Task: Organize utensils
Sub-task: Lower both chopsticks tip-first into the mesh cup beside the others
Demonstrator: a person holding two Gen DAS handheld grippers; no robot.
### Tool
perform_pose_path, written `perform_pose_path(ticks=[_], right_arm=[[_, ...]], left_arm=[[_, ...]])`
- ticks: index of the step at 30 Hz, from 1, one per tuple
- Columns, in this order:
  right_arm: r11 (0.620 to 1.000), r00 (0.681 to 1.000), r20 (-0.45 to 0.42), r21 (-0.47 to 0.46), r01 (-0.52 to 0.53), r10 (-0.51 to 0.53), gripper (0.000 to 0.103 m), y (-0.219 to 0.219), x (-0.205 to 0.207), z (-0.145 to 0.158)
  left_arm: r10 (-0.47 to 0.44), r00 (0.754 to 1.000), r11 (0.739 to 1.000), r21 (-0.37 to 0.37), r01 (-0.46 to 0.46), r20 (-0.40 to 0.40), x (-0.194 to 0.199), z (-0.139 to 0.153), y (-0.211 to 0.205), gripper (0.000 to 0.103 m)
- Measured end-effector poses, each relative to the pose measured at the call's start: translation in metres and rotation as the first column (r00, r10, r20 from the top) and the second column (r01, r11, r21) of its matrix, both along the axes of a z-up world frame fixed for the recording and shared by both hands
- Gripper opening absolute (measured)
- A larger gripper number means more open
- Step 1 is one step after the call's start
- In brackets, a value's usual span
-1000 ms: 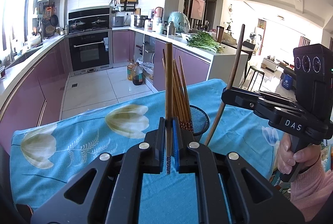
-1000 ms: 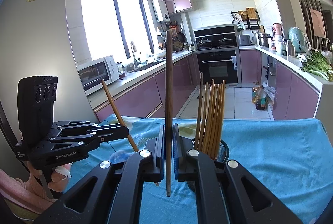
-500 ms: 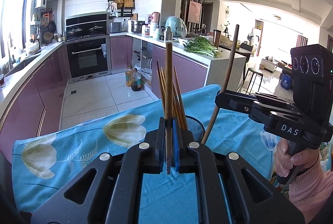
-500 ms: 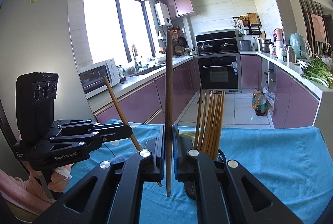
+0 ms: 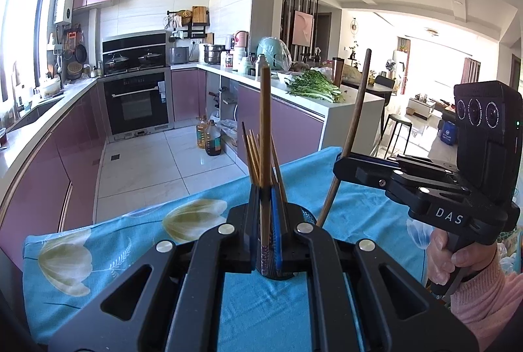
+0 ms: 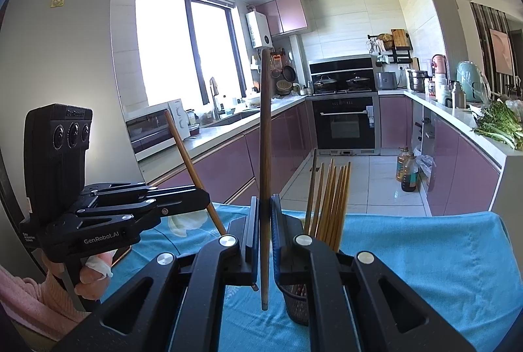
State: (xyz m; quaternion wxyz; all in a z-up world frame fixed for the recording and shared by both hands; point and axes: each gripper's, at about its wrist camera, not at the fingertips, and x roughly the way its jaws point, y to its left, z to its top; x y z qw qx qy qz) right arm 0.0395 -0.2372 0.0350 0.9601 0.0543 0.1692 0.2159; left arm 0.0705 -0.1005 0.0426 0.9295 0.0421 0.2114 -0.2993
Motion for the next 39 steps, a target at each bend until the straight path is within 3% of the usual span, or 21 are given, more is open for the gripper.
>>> perform_pose_path(ticks=[19,39], right_arm=[[0.999,0.998,0.042,-0.013,0.043,-0.042,0.006,-0.012,0.014,0.011],[0.996,0.996,-0.011,-0.017,0.083,-0.083,0.006,-0.008,0.034,-0.002]], left_arm=[[-0.026,0.998,0.999,-0.045,0.028,0.053,-0.005,0.022,-0.011,0.008],[-0.043,0.999,0.998,-0.038,0.043,-0.001,0.013,0.025,-0.025,0.008]])
